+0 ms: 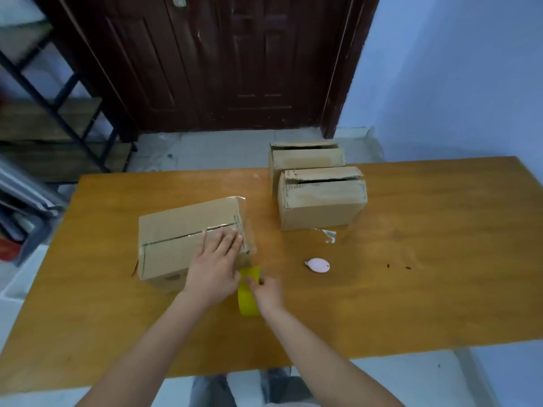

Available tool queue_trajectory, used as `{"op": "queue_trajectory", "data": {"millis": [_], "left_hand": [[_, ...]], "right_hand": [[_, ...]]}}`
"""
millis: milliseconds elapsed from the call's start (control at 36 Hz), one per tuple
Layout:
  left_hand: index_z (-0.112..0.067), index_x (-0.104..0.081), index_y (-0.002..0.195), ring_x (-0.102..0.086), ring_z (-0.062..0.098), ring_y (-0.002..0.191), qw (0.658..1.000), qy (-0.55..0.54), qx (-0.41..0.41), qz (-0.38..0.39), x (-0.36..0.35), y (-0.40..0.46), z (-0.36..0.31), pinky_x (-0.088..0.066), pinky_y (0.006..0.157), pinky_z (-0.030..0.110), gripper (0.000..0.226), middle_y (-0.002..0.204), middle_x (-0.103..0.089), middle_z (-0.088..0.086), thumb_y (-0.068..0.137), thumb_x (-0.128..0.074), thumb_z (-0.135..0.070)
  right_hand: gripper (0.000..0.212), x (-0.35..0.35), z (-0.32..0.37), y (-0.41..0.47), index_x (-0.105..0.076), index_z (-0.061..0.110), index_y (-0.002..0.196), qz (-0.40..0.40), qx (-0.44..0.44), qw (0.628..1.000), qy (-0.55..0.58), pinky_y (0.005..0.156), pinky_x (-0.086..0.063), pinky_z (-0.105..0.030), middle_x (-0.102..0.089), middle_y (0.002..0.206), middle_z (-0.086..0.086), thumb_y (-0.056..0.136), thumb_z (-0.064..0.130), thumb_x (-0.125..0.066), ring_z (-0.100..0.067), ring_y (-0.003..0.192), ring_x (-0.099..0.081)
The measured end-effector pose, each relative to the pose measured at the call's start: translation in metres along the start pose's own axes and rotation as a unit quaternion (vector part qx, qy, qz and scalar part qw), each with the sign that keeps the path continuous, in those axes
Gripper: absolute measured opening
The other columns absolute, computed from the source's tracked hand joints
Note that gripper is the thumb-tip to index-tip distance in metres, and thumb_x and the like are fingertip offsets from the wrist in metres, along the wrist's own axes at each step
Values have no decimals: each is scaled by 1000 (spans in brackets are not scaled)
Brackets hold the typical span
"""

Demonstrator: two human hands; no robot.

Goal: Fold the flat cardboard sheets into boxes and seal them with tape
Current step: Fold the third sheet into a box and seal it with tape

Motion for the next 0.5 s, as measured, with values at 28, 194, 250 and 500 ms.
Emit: {"op": "queue_trajectory", "data": {"millis": [28, 194, 250, 500], "left_hand": [[-5, -59, 127, -51, 31, 125, 1000, 8, -2, 6, -3, -3, -4, -9, 111, 44, 77, 135, -55, 11, 66, -36, -47], [-4, -32, 143, -28, 29, 139, 999, 6, 1, 35, -17, -17, -14, -16, 110, 48, 115, 150, -33, 14, 54, -77, -61], [-6, -28, 143, -24, 28, 140, 999, 4, 4, 40, -14, -18, -14, -10, 111, 48, 122, 151, -32, 13, 50, -78, -66], [-12, -24, 146, -23, 25, 139, 996, -5, 29, 88, -13, -12, -12, -15, 109, 49, 134, 151, -34, 10, 39, -76, -74]], "right_hand": [[33, 2, -1, -1, -64, 1, 92, 13, -3, 1000, 9, 68, -35, -32, -61, 87, -15, 92, 34, -56, -20, 80, -49], [43, 15, -5, -5, -61, 1, 118, 79, -9, 996, 51, 77, -38, -28, -64, 111, -13, 93, 36, -54, -22, 102, -57], [41, 19, -6, -6, -61, 2, 116, 109, -14, 992, 63, 79, -40, -30, -64, 111, -12, 94, 36, -54, -21, 101, -57], [33, 28, -5, -3, -61, 11, 106, 165, -15, 980, 114, 77, -40, -30, -57, 99, -4, 93, 40, -54, -19, 94, -52]]}}
Point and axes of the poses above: each hand's wrist, its own y-axis towards the middle knuckle, its own x-axis out of the back of the hand, z = x × y, the point moved 2 cm from there along y, towards the middle knuckle
